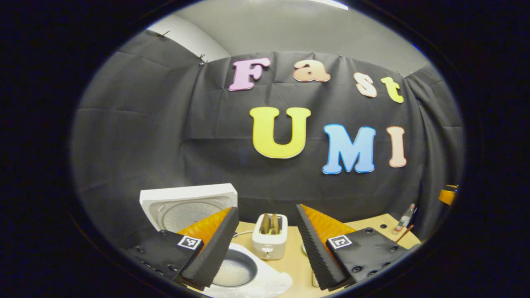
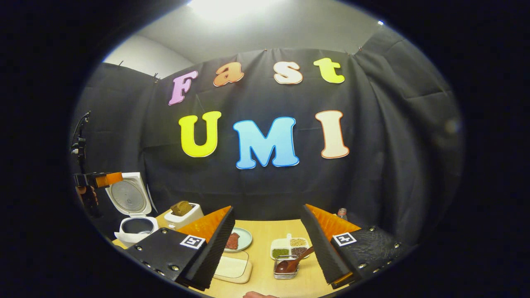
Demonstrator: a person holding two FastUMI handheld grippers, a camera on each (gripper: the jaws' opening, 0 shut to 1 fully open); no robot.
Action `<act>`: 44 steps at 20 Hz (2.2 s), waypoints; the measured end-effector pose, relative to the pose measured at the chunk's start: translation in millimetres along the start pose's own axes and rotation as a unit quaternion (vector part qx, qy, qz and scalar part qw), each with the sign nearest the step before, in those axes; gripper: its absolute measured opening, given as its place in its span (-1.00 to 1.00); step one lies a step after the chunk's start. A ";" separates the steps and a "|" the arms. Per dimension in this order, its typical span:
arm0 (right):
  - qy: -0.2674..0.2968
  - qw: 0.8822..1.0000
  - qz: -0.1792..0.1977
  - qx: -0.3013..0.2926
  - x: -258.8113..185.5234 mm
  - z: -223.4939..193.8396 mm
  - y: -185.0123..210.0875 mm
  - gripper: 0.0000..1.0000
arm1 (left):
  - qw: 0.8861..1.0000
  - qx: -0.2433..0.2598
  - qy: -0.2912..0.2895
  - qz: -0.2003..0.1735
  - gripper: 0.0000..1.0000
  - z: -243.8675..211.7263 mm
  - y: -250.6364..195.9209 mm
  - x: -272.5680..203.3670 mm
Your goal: Close the left gripper, press the button to open the rice cooker; take a wooden spoon from the chopstick holder with the right hand, scoop a spoonful of rice and pour it into the rice cooker, then put the wooden spoon back into the chopstick holder.
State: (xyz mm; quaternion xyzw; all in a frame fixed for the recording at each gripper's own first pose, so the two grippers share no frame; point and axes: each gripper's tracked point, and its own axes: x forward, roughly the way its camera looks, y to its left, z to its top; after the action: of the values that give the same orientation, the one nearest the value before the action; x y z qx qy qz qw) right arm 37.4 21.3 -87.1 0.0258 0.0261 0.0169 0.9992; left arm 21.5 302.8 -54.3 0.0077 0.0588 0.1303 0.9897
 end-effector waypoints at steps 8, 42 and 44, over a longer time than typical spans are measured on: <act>0.022 1.000 -0.003 0.000 7.1 -14.5 8.7 0.93 | 0.997 -0.013 -0.017 0.075 0.92 42.5 93.1 56.7; 0.031 0.999 -0.028 0.020 9.7 -4.9 -19.4 0.92 | 0.985 -0.007 0.046 0.165 0.79 -61.4 113.0 65.2; 0.030 0.999 -0.022 0.014 8.6 -2.5 -17.0 0.93 | 0.985 -0.009 0.049 0.165 0.86 -78.4 102.7 50.6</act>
State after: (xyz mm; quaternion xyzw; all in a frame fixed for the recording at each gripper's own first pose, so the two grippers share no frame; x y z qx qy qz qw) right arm 46.4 4.8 -91.0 0.0383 0.0569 -0.0043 0.9976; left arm 34.4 415.1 -134.8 0.0023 0.1042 0.2922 0.9507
